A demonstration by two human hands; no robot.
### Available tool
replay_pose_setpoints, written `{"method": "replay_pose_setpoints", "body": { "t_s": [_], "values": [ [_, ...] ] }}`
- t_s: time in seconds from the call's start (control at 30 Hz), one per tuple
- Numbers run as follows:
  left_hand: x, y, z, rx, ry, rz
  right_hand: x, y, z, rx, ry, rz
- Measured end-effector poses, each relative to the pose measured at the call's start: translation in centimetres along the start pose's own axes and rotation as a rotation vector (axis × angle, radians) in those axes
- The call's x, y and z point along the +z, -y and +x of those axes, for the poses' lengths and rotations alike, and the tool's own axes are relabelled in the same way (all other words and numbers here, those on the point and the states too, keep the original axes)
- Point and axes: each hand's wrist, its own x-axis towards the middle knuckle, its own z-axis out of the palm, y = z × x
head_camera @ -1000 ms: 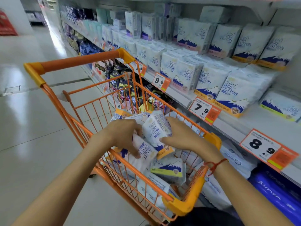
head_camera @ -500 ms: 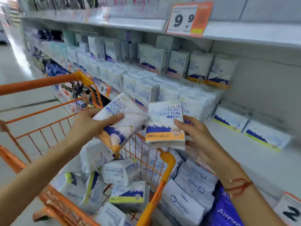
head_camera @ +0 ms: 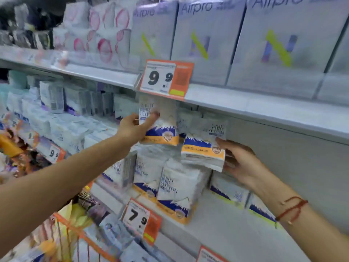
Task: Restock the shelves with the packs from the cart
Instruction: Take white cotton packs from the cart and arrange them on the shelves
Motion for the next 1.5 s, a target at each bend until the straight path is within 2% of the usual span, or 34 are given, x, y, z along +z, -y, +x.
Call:
{"method": "replay_pose_setpoints", "body": {
  "t_s": [0.13,0.27,0.37,0.47,0.57,0.63,0.77,0.93,1.1,1.27,1.37,1.5],
  "values": [
    [4.7,1.8,4.7,-0.001,0.039,0.012,-0.9,-0.3,5.3,-0.052,-0.132,-0.088],
    [8.4,2.6,8.1,0.009,0.097,0.165,-0.8,-1.8,9.9,-0.165,-0.244,-0.143],
    [10.0,3.6,10.0,0.032,0.167,0.175,-0.6,-3.0,11.8,-0.243,-0.287,-0.172],
    [10.9,5.0,10.9,-0.028,0.247,0.214,-0.8,-4.5,11.8,-0.313,-0.293,-0.286],
    [11.8,5.9,11.2,-0.054,0.232,0.172,-0.8,-5.8,11.7,-0.338,-0.386,-0.403],
    [12.1,5.7,10.8,-0.046,0.183,0.178,-0.5,-6.0,11.8,-0.281,-0.403,-0.394],
    [11.7,5.5,11.5,0.001,0.158,0.176,-0.3,-5.7,11.7,-0.197,-0.377,-0.376],
    [11.2,4.8,11.4,-0.109,0.232,0.275,-0.5,-5.4,11.8,-0.132,-0.314,-0.469],
    [10.5,3.4,10.3,-0.112,0.197,0.296,-1.1,-4.6,10.1,-0.070,-0.269,-0.576],
    [7.6,2.6,6.3,-0.089,0.191,0.319,-0.8,-4.1,5.0,-0.214,-0.339,-0.601],
    [4.1,2.9,2.7,-0.048,0.216,0.325,0.6,-4.4,0.7,-0.345,-0.212,-0.618],
    [-1.5,2.1,-2.2,-0.001,0.251,0.341,4.0,-4.9,-5.0,-0.333,0.048,-0.590]
  ]
}}
